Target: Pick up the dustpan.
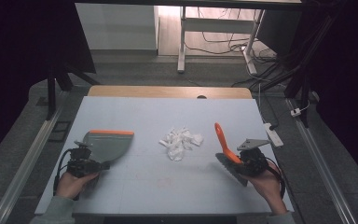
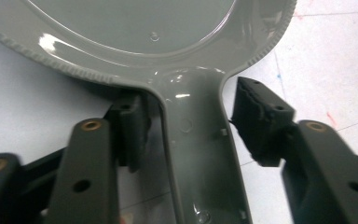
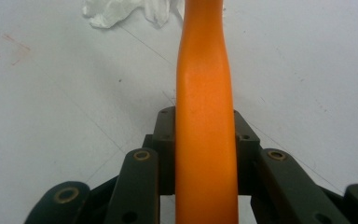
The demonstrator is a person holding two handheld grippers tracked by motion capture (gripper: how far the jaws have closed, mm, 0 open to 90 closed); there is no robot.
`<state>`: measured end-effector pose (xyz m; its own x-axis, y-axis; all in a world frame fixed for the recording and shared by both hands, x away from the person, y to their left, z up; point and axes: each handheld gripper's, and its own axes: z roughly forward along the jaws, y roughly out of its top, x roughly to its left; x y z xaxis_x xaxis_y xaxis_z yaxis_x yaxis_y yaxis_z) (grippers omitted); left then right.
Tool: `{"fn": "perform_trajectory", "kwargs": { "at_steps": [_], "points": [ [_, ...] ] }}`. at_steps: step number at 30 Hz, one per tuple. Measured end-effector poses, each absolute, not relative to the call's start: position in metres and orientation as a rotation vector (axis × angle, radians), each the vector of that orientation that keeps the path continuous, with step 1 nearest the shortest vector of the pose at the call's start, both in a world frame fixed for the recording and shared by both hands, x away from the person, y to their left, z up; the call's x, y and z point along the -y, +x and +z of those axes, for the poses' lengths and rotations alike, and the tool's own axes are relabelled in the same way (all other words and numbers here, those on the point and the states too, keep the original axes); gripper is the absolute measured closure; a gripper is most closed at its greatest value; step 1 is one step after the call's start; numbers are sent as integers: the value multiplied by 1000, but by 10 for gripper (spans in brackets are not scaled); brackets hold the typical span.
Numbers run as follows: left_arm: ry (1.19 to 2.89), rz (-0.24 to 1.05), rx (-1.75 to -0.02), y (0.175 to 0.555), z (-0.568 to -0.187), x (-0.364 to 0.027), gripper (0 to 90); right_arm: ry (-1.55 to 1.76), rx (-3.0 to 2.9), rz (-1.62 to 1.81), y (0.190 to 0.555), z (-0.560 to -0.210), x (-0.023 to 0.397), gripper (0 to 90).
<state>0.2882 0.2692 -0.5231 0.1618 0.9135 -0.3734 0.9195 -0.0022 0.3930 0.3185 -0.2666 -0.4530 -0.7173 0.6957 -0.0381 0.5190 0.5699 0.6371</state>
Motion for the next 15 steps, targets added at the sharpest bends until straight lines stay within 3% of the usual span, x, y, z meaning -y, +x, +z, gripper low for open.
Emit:
{"fn": "perform_trajectory", "kwargs": {
  "at_steps": [15],
  "points": [
    [1851, -6, -1747, 288, -525, -273, 615, 1007, -2513, 894, 318, -452, 268, 705]
  ]
}}
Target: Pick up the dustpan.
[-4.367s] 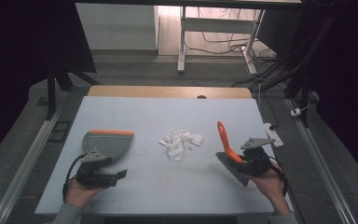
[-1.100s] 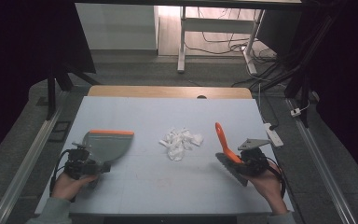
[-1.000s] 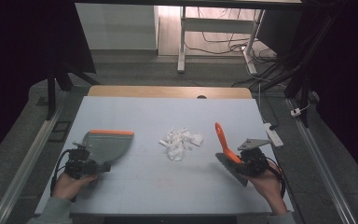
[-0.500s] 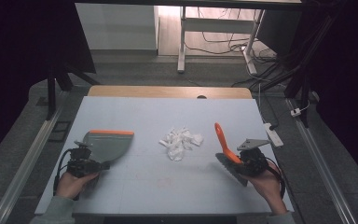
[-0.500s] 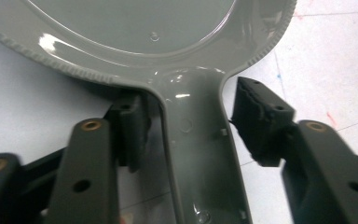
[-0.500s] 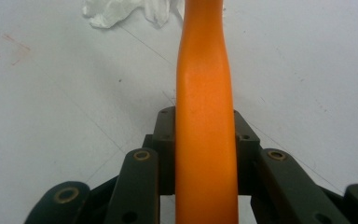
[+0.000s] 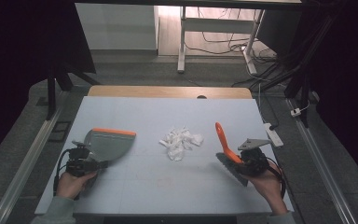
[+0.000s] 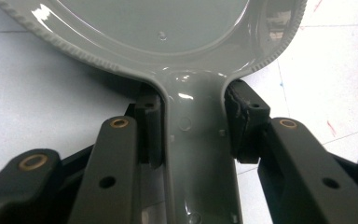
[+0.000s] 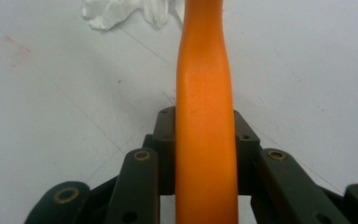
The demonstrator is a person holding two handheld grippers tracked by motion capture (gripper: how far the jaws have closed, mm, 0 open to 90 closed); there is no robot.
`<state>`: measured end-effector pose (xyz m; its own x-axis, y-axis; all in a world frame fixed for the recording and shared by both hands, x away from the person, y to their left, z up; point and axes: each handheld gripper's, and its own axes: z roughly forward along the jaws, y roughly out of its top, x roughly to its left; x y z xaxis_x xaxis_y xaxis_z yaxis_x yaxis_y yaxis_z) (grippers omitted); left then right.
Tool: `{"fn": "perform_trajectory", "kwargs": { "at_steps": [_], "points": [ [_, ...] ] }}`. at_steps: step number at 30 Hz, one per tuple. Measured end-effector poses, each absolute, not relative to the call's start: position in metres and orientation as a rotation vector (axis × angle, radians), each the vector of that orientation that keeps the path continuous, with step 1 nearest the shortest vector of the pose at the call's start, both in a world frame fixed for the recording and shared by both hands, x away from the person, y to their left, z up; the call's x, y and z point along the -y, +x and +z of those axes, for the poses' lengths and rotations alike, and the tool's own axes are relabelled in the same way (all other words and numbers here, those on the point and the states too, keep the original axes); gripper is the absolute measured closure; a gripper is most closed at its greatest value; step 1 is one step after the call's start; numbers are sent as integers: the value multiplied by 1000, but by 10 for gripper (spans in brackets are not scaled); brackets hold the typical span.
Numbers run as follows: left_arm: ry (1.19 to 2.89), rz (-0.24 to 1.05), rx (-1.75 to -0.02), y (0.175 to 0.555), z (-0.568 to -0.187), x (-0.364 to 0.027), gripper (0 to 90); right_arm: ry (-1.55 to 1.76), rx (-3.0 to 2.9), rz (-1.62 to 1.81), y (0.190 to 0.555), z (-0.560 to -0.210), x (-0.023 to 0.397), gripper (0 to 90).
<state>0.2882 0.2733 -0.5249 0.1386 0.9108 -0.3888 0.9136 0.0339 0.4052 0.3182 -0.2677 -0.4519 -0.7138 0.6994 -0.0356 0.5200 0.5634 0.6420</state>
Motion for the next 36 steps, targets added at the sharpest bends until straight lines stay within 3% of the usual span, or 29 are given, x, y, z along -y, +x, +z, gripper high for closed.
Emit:
{"fn": "perform_trajectory", "kwargs": {
  "at_steps": [36],
  "points": [
    [1817, 105, -1505, 273, -511, -291, 617, 1000, -2499, 908, 317, -449, 267, 705]
  ]
}}
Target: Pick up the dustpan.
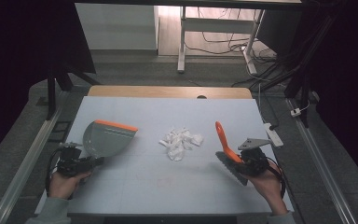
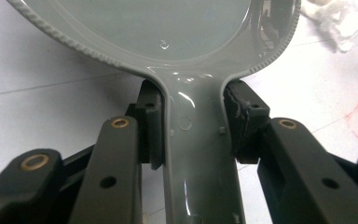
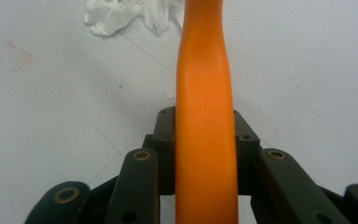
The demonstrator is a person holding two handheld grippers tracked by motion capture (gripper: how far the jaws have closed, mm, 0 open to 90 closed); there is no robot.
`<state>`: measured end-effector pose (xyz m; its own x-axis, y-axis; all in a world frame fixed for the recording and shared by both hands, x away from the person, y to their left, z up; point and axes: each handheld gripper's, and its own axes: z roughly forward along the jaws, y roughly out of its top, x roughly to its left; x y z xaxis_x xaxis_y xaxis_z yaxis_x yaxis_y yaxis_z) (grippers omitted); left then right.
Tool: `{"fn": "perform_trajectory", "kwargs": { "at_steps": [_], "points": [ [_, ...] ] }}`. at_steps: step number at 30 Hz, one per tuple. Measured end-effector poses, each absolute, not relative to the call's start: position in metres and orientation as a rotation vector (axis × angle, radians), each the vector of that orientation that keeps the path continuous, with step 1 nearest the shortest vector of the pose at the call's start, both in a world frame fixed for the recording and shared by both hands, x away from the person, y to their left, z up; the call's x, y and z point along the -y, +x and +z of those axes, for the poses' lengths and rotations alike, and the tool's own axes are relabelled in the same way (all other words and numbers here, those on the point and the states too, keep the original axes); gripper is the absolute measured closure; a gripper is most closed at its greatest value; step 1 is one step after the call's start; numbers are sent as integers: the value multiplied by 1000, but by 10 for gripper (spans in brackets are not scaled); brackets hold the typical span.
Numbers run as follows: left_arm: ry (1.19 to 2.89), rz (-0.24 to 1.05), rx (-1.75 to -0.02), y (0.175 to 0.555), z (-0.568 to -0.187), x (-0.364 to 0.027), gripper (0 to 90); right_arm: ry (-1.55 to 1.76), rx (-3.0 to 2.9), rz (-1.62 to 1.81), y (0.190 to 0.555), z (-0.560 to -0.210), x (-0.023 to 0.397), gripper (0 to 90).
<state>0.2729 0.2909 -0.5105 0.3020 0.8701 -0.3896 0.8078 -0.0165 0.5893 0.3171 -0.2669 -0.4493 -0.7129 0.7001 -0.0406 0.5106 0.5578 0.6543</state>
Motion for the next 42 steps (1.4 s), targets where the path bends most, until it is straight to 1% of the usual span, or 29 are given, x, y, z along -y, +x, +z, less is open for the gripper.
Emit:
{"fn": "perform_trajectory", "kwargs": {
  "at_steps": [10, 21, 42],
  "points": [
    [1813, 125, -1433, 269, -505, -293, 617, 998, -2491, 912, 317, -449, 268, 705],
    [1858, 134, -1316, 266, -499, -291, 617, 1005, -2474, 929, 317, -447, 269, 705],
    [1955, 88, -1150, 262, -490, -278, 617, 1018, -2467, 942, 318, -448, 270, 705]
  ]
}}
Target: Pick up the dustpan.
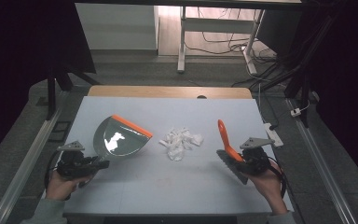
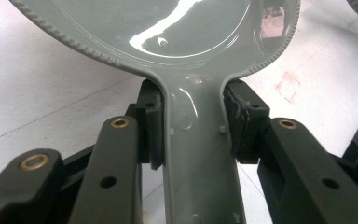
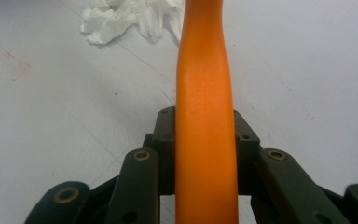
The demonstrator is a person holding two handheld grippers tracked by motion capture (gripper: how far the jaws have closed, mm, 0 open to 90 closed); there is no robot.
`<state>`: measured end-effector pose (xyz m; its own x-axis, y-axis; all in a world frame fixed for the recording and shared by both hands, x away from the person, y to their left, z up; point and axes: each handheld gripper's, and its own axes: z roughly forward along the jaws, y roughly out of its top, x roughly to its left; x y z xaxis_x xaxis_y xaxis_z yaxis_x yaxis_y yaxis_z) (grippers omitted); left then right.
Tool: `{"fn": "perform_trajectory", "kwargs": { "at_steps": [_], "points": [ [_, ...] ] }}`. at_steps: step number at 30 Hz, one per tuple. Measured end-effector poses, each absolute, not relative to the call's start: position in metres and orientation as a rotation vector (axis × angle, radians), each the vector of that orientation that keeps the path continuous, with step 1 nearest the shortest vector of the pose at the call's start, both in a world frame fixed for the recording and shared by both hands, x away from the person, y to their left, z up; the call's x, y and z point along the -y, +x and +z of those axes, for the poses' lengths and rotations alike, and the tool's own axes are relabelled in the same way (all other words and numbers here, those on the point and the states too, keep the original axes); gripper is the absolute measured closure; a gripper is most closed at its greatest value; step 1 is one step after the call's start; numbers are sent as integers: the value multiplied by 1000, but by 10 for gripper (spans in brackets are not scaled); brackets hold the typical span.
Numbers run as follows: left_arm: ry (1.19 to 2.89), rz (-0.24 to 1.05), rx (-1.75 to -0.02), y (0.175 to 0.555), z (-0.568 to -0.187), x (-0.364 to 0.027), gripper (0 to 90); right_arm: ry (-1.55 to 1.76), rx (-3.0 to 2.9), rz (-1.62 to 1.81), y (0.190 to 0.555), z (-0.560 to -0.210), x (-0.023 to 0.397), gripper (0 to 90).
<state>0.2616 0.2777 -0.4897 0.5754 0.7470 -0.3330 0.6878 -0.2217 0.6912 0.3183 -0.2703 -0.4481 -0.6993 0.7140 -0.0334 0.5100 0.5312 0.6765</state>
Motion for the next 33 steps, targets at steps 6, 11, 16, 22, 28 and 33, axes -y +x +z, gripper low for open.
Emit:
{"fn": "perform_trajectory", "kwargs": {
  "at_steps": [6, 11, 16, 22, 28, 33],
  "points": [
    [2006, 68, -1095, 260, -488, -271, 617, 1018, -2467, 941, 318, -448, 271, 706],
    [2047, 53, -1055, 259, -488, -264, 617, 1018, -2467, 941, 318, -448, 270, 706],
    [2085, 29, -1017, 259, -489, -259, 617, 1017, -2467, 934, 318, -449, 270, 705],
    [2124, 12, -992, 258, -489, -254, 617, 1017, -2471, 930, 318, -449, 269, 705],
    [2203, -18, -940, 256, -490, -242, 617, 1018, -2473, 928, 319, -450, 269, 705],
    [2243, -35, -923, 256, -492, -235, 616, 1014, -2472, 931, 318, -449, 269, 706]
  ]
}}
